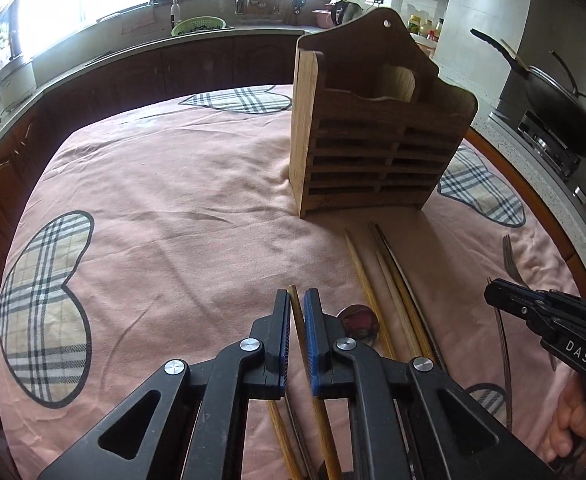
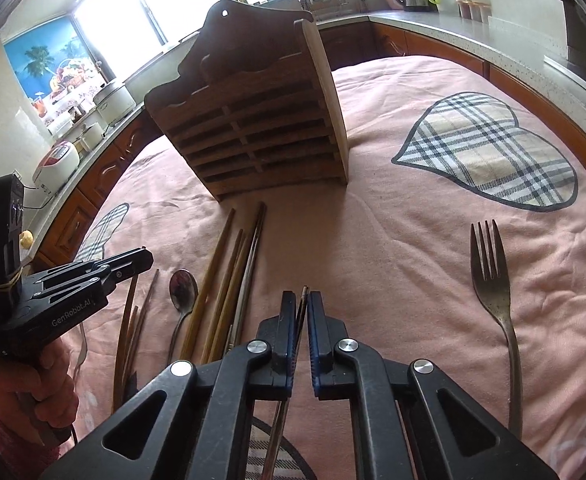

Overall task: Organize utensils
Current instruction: 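Lift both chopsticks and lower them into the wooden utensil holder slots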

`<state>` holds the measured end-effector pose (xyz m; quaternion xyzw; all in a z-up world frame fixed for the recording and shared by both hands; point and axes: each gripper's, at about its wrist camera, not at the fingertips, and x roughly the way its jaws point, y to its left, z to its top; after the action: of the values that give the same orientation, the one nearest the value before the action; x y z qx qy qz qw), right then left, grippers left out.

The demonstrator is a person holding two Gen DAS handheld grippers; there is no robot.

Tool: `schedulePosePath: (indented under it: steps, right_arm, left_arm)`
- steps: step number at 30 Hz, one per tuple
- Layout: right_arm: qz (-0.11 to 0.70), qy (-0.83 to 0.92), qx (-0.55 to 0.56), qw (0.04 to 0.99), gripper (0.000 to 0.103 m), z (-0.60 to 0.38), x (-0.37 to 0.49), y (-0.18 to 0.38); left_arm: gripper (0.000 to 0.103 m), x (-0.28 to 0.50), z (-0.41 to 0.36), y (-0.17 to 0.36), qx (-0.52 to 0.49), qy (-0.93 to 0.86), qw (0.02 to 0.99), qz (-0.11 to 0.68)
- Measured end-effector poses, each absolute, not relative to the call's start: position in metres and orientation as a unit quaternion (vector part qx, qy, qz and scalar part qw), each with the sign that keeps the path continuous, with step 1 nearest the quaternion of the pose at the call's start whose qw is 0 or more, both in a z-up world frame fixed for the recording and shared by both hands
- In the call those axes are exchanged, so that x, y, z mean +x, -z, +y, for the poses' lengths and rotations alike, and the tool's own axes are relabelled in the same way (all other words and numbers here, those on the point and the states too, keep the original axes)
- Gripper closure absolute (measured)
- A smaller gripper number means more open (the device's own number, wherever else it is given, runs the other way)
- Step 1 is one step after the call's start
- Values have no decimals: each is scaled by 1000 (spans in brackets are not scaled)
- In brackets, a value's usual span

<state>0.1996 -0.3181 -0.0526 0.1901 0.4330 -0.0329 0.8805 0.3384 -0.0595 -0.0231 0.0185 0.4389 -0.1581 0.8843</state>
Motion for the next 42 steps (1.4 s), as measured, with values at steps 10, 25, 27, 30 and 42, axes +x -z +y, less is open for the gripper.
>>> schedulePosePath:
  steps: [10, 25, 27, 30, 42]
  right_arm:
    - [388, 23, 182, 903, 99, -314, 189, 7]
    - [339, 7, 167, 926, 99, -304, 170, -44]
    - [332, 3, 167, 928, 99, -304, 168, -51]
    - [321, 1, 166, 932, 99, -305, 165, -60]
    - [265, 8, 163, 950, 99, -320, 167, -102]
  left_arm:
    - [99, 281, -30, -41, -26, 165, 908, 384]
    - [99, 217, -6, -96, -49, 166, 929, 329]
    - [100, 215, -4, -101, -50, 165, 930, 323]
    - [100, 208, -3, -108, -52, 164, 934, 313]
    - [100, 208, -1, -136, -65, 162, 946, 272]
